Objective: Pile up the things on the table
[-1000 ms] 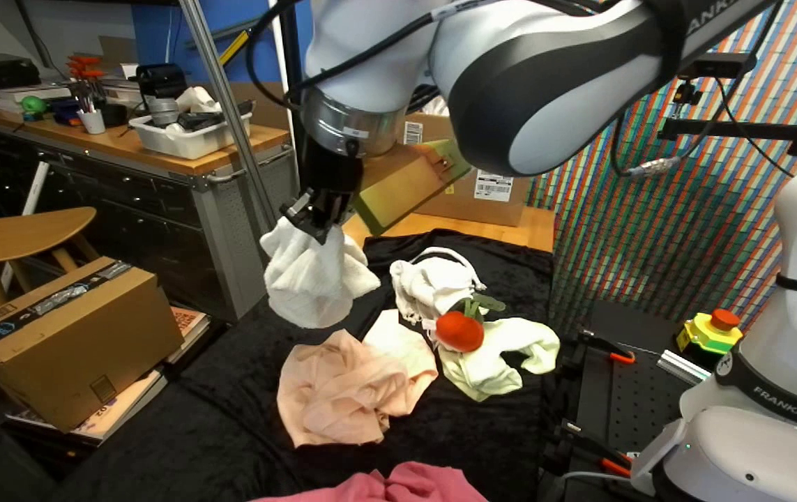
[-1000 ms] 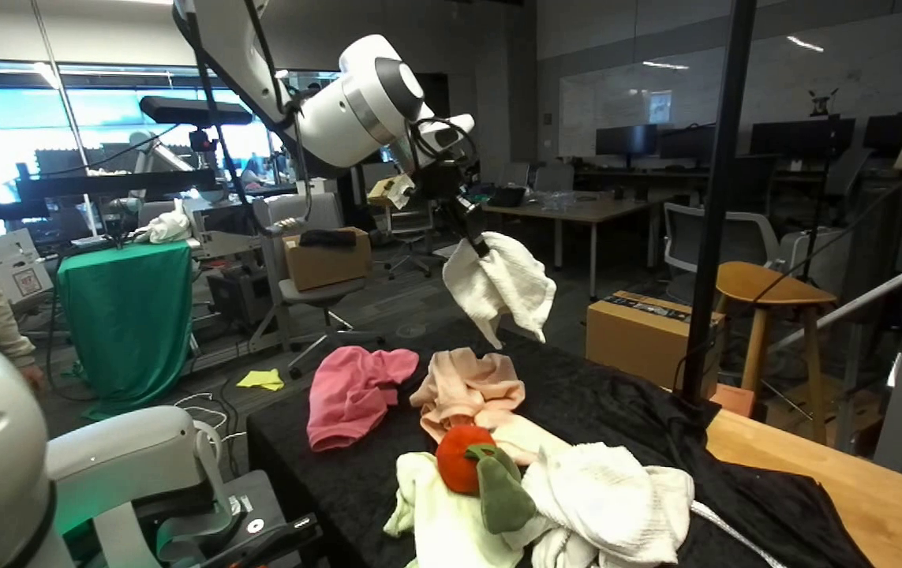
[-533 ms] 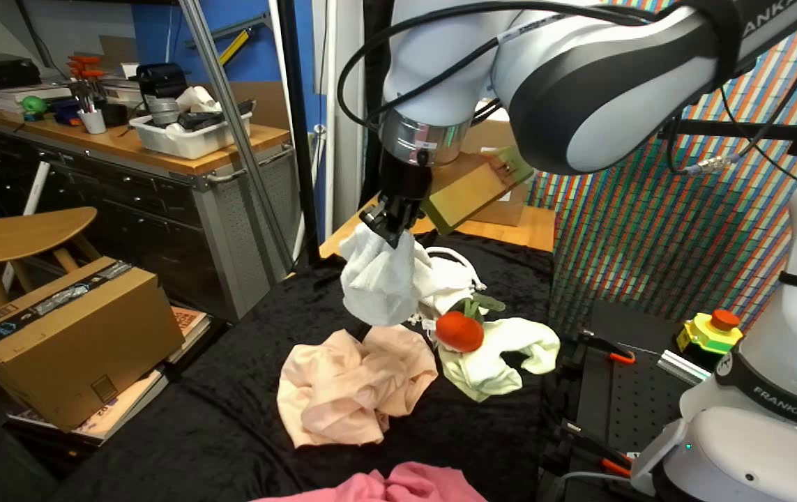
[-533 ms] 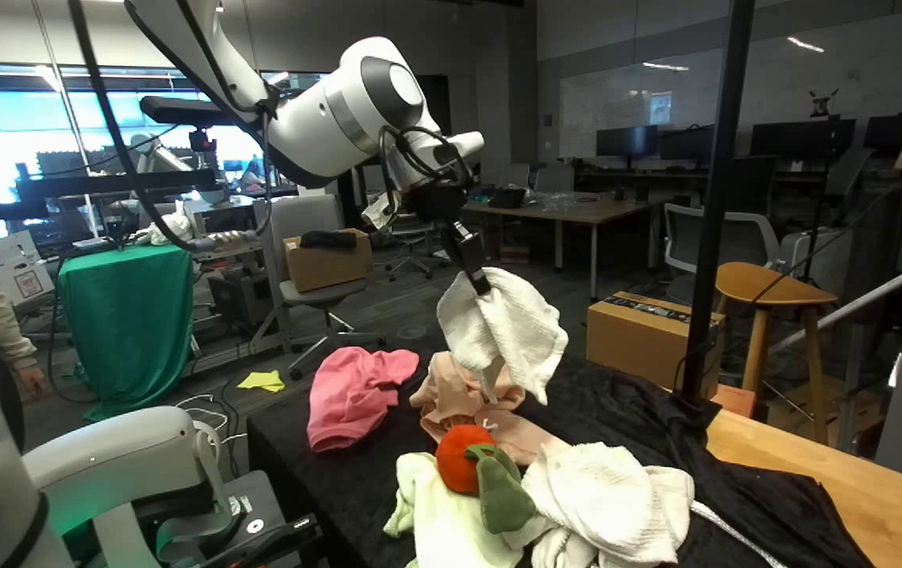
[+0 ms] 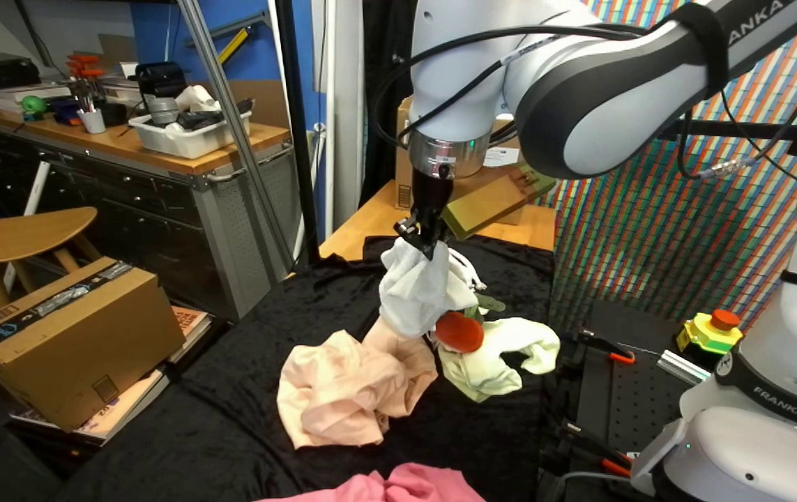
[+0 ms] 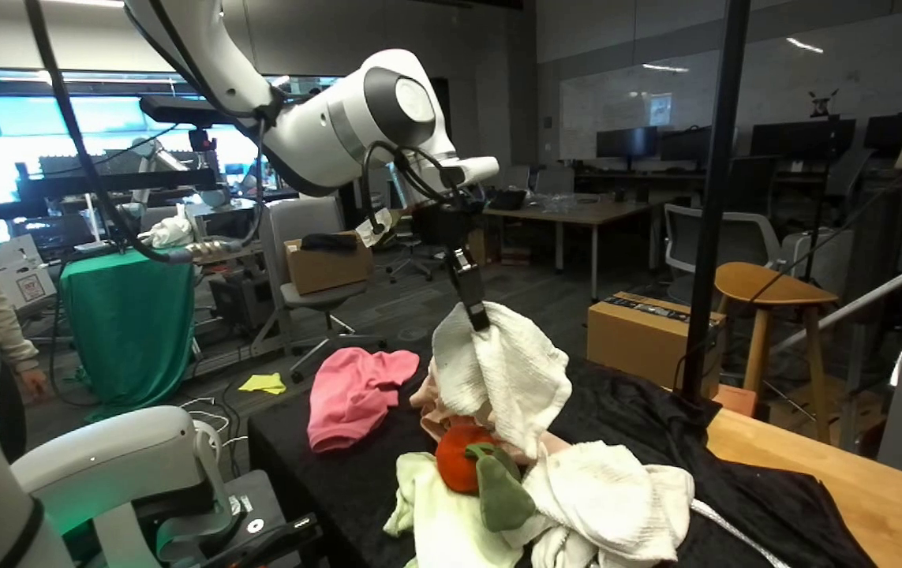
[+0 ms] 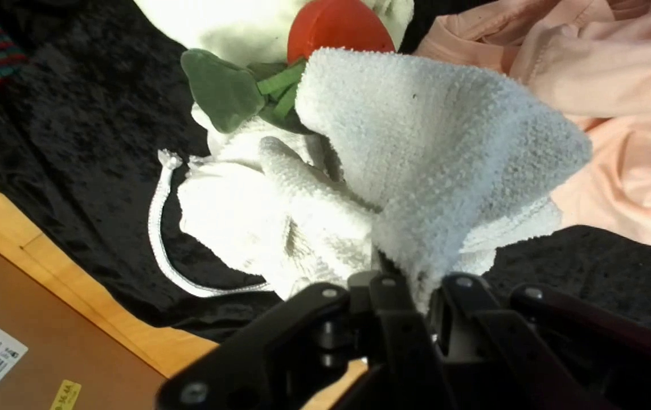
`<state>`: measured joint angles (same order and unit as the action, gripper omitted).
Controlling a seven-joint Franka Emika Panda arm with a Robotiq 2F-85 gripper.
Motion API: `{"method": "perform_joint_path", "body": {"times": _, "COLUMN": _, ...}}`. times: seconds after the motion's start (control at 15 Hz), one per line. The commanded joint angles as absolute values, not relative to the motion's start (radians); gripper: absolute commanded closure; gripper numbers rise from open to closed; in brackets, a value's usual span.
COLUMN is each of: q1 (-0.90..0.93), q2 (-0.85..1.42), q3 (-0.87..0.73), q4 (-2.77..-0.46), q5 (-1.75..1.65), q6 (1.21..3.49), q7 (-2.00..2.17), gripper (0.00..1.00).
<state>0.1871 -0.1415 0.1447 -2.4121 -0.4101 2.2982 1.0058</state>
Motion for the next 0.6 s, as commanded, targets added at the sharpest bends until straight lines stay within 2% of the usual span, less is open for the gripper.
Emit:
{"method": "perform_joint_path", "body": {"times": 0.0, "q1": 0.156, "q2": -0.17, "q3": 0.169, "q4": -2.436, "q5": -0.368, "q6": 2.282, "q7": 1.025, "gripper": 0.57}}
{"method": "perform_joint_path", "body": {"times": 0.47, "q1": 0.164, "q2": -0.158, "q3": 0.193, "q4": -2.426, "q5": -0.344, "q6": 2.272, "q7": 1.005, "gripper": 0.04}}
{"method": "perform_joint_path", "body": {"times": 0.53, "q1": 0.169, "q2": -0.15, "q3": 0.203, "q4": -2.419, "q5": -0.342, "q6": 2.274, "q7": 0.995, "gripper": 0.01}}
